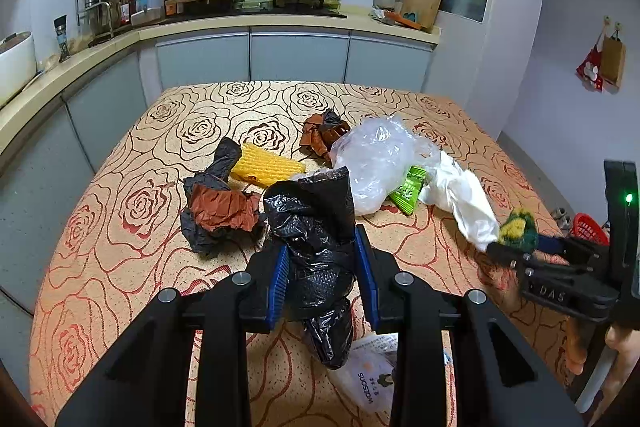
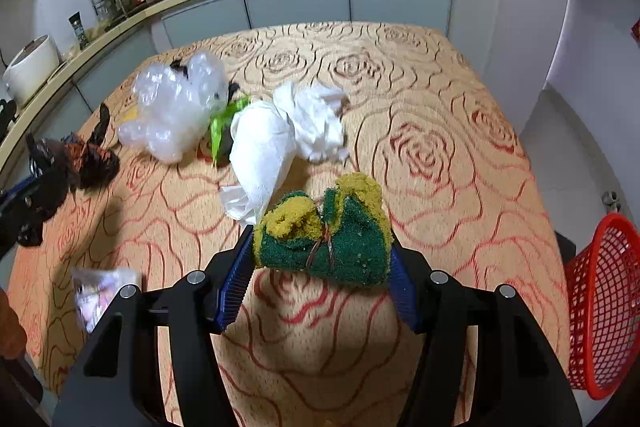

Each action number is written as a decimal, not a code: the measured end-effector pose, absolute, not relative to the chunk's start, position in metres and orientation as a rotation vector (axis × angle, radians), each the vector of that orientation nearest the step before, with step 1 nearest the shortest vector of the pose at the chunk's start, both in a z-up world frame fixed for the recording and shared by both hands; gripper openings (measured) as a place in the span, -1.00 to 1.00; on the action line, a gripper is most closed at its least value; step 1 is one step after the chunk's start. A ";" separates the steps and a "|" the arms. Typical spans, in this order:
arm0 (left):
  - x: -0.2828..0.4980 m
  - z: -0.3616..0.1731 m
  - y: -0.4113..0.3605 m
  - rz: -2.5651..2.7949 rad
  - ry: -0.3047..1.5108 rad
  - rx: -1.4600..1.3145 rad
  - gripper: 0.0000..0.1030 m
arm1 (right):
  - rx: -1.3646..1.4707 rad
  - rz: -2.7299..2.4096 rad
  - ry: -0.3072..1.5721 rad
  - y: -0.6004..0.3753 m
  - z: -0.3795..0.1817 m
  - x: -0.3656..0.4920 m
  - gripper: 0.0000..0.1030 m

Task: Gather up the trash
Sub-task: 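Lift the black bag with the left tool while the right tool lifts the sponge, then carry the black bag and sponge toward the red wastebasket with both tools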

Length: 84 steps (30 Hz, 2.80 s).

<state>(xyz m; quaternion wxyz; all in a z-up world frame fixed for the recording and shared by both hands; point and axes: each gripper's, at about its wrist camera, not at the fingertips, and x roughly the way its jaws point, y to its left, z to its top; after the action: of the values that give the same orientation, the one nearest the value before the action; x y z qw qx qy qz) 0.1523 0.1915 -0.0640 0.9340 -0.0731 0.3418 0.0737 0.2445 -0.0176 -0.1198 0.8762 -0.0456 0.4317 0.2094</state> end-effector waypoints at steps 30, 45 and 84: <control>0.139 -0.044 0.179 0.141 0.654 -0.120 -0.43 | -0.100 0.545 0.930 -0.041 -0.124 0.201 0.47; 0.130 -0.037 0.174 0.151 0.642 -0.110 -0.43 | -0.201 0.529 0.885 -0.028 -0.132 0.202 0.15; 0.120 0.050 0.138 0.150 0.431 -0.035 -0.43 | 0.001 0.517 0.474 -0.041 0.032 0.170 0.09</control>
<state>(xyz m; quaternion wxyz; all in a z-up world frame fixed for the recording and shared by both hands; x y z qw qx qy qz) 0.1196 0.1379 0.0505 0.9740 -0.0172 0.2136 0.0743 0.1704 -0.0405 0.0317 0.9392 0.0006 0.2321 0.2532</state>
